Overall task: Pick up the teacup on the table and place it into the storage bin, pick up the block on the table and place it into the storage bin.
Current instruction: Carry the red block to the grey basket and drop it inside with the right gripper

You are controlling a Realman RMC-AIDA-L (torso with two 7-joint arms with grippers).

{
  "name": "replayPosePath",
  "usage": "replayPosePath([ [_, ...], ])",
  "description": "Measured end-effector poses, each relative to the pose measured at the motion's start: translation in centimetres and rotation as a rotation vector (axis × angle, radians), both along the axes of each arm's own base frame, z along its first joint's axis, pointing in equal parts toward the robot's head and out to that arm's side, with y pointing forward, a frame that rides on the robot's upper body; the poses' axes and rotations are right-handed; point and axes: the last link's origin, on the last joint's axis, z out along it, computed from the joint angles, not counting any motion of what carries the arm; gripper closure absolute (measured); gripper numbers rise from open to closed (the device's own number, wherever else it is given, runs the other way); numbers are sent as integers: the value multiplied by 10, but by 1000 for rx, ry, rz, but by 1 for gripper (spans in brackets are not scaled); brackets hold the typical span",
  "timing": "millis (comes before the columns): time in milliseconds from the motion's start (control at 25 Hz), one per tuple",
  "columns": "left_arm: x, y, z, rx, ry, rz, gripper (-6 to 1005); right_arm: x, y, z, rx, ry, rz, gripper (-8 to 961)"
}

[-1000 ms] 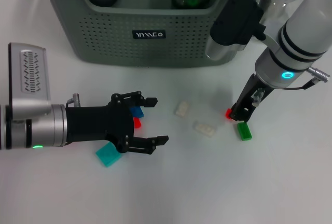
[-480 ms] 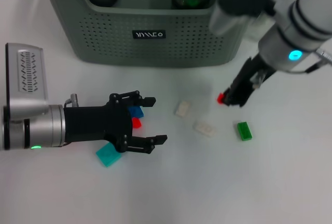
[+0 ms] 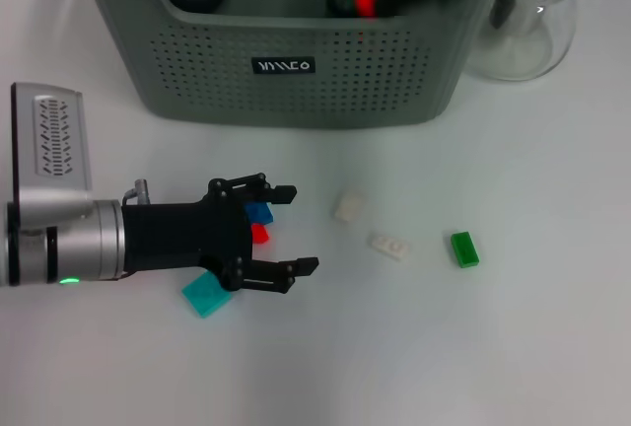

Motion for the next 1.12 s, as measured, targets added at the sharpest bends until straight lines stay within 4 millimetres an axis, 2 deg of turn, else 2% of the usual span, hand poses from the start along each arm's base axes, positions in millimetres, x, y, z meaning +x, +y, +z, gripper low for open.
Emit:
replayPosePath([
  [120, 1, 0, 0, -2, -1, -2, 112, -16, 21, 20, 99, 59, -3, 844],
  [200, 1, 1, 0, -3, -3, 0, 112, -19, 41, 24, 179, 62, -28, 845],
  [320, 2, 2, 0, -5, -6, 6, 111, -15, 66, 19, 267, 29, -63, 845],
  [480, 3, 3, 1, -4, -5, 8, 111, -2, 90, -1, 346, -43, -97, 843],
  [760, 5, 7, 1, 2, 0, 2, 111, 13, 101, -49, 385, -101, -70, 837],
  [920, 6, 8, 1, 2, 0, -1, 112, 15, 101, -64, 405, -103, -36, 832],
  [1120, 5, 8, 1, 3, 1, -1, 112, 15, 101, -69, 413, -108, -18, 827],
])
